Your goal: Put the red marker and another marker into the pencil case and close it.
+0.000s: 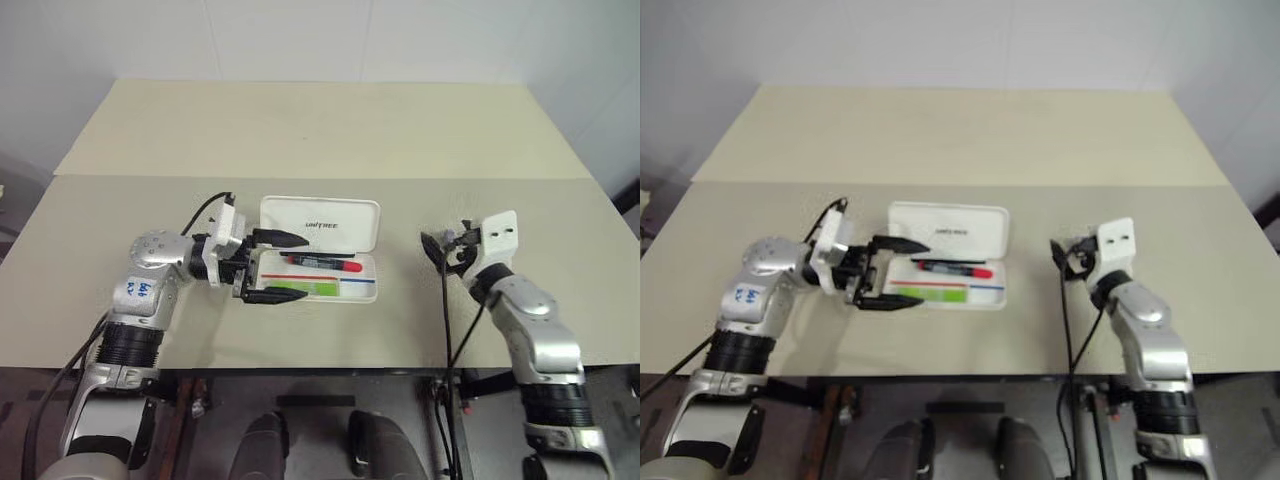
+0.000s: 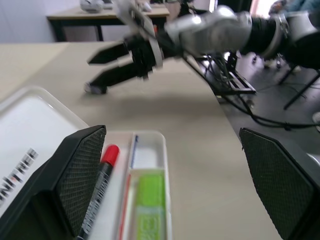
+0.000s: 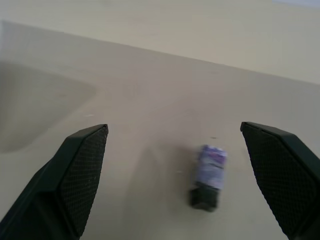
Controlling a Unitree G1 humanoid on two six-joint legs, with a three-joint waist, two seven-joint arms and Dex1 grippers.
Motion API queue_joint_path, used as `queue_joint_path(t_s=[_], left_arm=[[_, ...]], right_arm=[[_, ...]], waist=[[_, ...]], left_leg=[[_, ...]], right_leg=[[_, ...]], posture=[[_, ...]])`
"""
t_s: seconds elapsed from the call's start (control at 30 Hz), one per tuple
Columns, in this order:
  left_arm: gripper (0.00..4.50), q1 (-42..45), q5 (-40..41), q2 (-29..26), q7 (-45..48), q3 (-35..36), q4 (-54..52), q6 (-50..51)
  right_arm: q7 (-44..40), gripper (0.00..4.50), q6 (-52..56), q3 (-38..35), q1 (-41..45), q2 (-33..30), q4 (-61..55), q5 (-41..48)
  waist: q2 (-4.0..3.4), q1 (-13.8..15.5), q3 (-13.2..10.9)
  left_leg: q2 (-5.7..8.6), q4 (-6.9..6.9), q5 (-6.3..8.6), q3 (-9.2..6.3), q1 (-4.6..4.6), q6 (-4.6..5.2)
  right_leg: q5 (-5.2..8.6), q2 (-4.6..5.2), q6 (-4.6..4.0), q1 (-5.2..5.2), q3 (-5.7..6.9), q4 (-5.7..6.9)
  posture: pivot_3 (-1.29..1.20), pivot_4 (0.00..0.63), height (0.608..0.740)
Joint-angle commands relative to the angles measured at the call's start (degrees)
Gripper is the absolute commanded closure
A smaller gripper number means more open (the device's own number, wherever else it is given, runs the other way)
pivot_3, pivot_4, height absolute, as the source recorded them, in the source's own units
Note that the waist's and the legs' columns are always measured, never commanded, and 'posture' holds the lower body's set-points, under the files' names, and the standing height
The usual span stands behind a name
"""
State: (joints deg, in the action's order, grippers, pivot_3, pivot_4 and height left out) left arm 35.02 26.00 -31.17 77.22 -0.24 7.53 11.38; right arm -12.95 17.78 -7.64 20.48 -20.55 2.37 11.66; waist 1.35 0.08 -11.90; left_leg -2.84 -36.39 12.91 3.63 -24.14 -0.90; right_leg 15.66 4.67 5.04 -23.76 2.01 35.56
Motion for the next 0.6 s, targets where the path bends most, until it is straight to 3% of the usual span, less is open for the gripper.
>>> queue_joint_path(t_s=[0.03,0.43,0.6], left_arm=[[0.02,0.42,2.81,-1.45,-1.4,2.1,-4.85,2.42],[0.02,0.96,4.76,-4.62,-3.77,4.66,-7.66,6.04],[0.0,0.84,3.8,-5.26,-5.09,5.37,-6.45,5.45]], right_arm=[[4.24,0.0,-4.68,-1.05,1.27,1.44,3.37,-3.16],[6.93,0.0,-12.24,-1.35,4.7,5.26,14.3,-3.64],[5.55,1.74,-12.7,0.1,5.1,7.21,13.91,-3.65]], waist=[[-0.01,-0.23,0.0],[-0.01,-1.54,0.0],[-0.01,-1.97,0.0]], left_leg=[[0.0,0.02,0.0,0.0,0.0,0.0],[0.0,0.08,-0.01,0.06,0.07,-0.01],[0.0,0.17,-0.02,0.11,0.15,-0.01]], right_leg=[[0.0,0.01,0.01,0.0,-0.02,0.0],[-0.02,-0.04,0.04,-0.01,-0.15,0.04],[-0.02,-0.08,0.05,-0.02,-0.28,0.07]], posture=[[0.0,0.15,0.74],[0.0,0.15,0.74],[0.0,0.15,0.74]])
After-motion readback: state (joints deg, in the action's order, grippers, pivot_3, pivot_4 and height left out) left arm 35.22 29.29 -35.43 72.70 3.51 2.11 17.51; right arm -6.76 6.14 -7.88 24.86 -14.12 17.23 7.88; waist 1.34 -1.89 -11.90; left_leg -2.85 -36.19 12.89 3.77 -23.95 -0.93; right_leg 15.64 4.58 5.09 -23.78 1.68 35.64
